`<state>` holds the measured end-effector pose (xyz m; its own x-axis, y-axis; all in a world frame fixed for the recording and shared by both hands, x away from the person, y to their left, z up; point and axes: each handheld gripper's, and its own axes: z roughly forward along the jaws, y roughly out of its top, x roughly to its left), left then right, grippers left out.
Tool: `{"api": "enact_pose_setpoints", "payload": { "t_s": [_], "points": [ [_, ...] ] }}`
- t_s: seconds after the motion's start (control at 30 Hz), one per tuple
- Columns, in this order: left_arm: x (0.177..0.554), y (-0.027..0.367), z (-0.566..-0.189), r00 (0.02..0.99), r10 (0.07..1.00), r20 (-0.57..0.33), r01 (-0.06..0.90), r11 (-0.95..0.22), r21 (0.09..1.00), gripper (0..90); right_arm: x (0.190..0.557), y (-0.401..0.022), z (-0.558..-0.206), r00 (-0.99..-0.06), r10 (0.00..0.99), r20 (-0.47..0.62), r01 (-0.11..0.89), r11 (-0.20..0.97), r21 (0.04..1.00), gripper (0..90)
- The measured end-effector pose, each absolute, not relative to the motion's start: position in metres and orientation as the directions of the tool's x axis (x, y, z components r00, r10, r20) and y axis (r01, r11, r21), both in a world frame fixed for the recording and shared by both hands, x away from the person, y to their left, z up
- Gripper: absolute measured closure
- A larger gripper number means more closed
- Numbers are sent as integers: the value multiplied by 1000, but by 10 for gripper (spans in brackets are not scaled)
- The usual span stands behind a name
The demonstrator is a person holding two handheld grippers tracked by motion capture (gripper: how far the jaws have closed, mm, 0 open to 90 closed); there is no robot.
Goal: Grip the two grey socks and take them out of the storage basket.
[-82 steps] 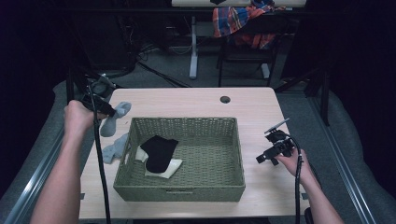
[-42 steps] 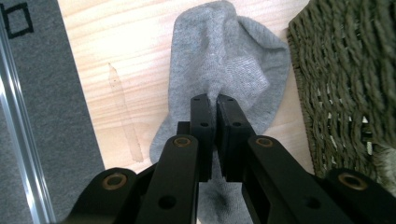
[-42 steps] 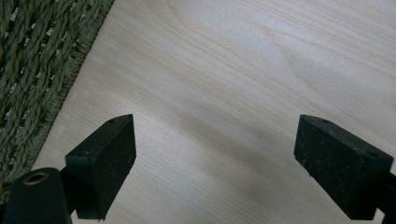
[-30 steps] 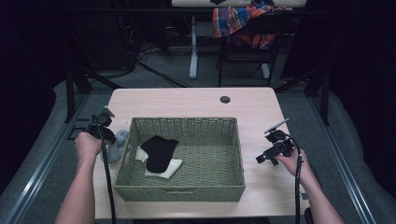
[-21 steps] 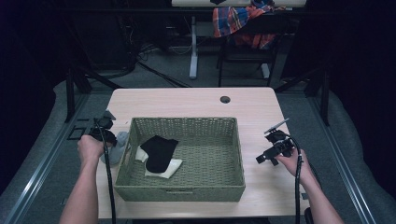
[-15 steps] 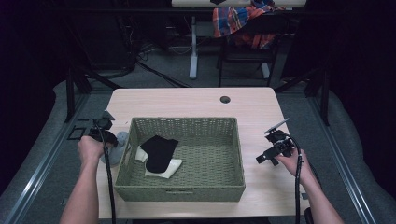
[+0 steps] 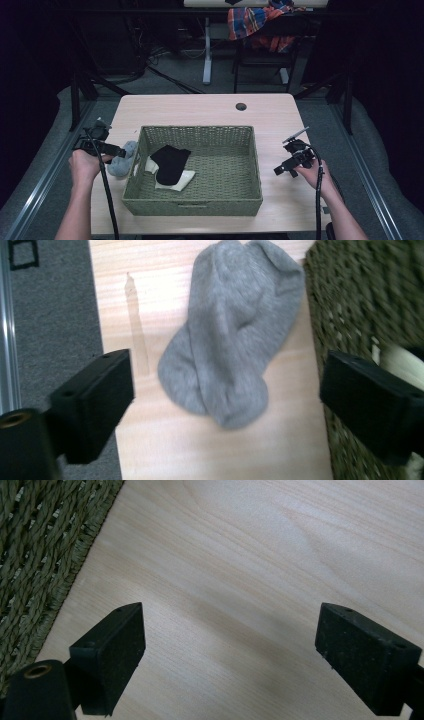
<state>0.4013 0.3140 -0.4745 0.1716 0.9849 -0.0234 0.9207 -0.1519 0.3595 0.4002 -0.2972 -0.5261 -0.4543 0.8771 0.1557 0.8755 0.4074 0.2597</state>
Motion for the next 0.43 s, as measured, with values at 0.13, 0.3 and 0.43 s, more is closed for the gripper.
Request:
{"api": "enact_pose_setpoints", "payload": {
  "t_s": [0.13, 0.3, 0.43],
  "points": [
    [380, 314, -471, 177, 984, -6, 911, -161, 378, 1, 399, -295, -527, -439, 885, 155, 879, 386, 281, 123],
    [367, 317, -473, 171, 985, -2, 909, -157, 387, 0, 399, -296, -525, -455, 878, 150, 873, 406, 269, 123],
    [366, 319, -477, 166, 986, -1, 907, -152, 392, 0, 400, -296, -525, -459, 876, 149, 872, 412, 262, 123]
  ]
}}
